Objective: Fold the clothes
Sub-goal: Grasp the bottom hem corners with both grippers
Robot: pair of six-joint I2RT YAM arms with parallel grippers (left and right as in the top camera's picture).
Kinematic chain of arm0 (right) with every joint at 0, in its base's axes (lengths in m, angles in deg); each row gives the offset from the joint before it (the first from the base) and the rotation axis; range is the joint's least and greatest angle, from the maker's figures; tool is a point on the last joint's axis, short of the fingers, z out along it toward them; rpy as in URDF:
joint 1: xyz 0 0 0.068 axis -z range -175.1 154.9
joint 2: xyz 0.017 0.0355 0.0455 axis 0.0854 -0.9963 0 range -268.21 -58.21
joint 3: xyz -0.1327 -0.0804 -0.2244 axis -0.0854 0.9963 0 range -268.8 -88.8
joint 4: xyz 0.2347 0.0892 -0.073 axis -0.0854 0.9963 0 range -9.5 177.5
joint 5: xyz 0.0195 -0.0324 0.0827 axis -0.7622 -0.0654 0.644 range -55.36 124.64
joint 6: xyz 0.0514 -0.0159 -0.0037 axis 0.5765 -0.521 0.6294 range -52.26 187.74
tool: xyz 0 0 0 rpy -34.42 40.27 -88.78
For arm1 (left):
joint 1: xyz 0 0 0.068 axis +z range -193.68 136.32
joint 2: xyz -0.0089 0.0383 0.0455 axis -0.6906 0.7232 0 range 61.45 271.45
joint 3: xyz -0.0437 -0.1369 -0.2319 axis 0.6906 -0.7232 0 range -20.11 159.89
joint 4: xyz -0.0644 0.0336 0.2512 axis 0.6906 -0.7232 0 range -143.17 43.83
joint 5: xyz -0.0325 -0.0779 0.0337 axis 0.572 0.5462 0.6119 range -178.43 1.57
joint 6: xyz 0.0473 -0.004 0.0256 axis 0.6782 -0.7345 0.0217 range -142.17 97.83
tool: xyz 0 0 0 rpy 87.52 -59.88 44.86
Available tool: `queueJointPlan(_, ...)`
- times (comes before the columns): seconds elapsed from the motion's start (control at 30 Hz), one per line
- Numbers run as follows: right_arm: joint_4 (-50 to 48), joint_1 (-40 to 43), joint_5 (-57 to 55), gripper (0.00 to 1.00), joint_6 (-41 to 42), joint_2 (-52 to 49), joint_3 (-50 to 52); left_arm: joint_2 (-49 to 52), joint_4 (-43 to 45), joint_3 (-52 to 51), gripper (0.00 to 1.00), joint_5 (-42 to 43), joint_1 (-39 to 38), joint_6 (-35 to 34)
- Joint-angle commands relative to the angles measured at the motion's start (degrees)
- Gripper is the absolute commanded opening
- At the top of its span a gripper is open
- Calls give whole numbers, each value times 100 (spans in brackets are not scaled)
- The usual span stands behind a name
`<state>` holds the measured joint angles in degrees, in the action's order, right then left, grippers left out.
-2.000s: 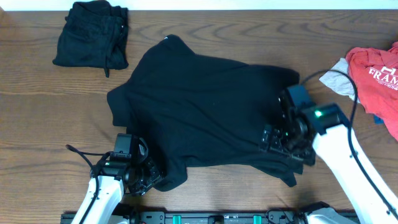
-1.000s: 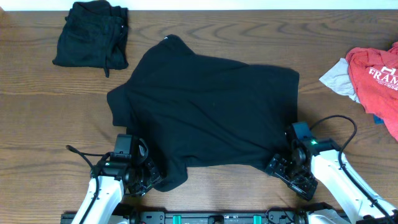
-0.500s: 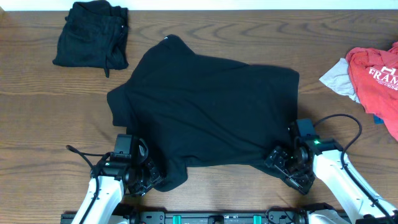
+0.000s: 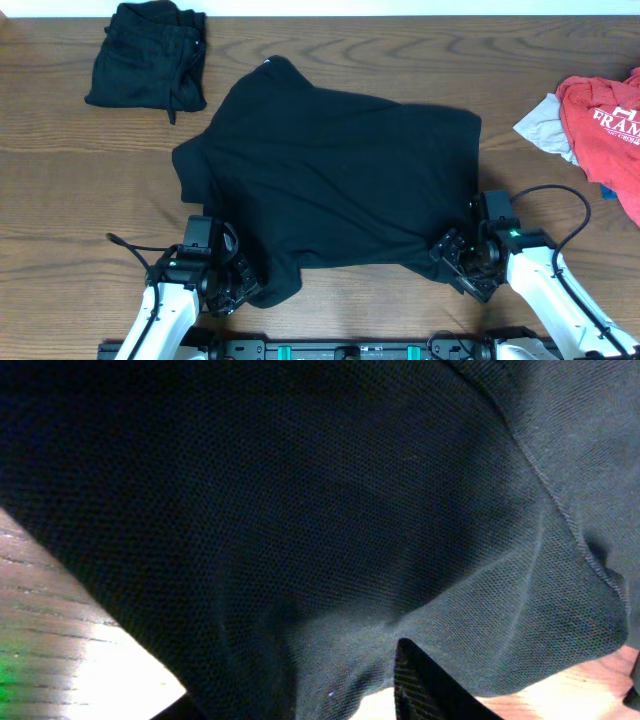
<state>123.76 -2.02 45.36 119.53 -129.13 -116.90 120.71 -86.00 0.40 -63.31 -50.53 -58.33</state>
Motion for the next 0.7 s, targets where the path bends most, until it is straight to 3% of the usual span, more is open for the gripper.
queueJointPlan(0.0,-190,37,63,81,-42,-98,258,20,-22,-35,43,-2,2,50)
queueJointPlan(0.33,-4,37,66,64,-68,-96,138,20,9,-35,11,293,2,50)
queueJointPlan(0.43,72,37,63,54,-295,-96,17,20,7,-35,6,295,2,50)
queueJointPlan(0.57,291,37,-98,45,-413,-96,-153,20,4,-22,6,295,2,50)
queueJointPlan(0.6,350,37,-142,40,-415,-96,-188,20,4,-13,6,297,2,50)
queueJointPlan(0.67,424,37,-199,14,-466,-96,-245,20,2,22,6,297,2,50)
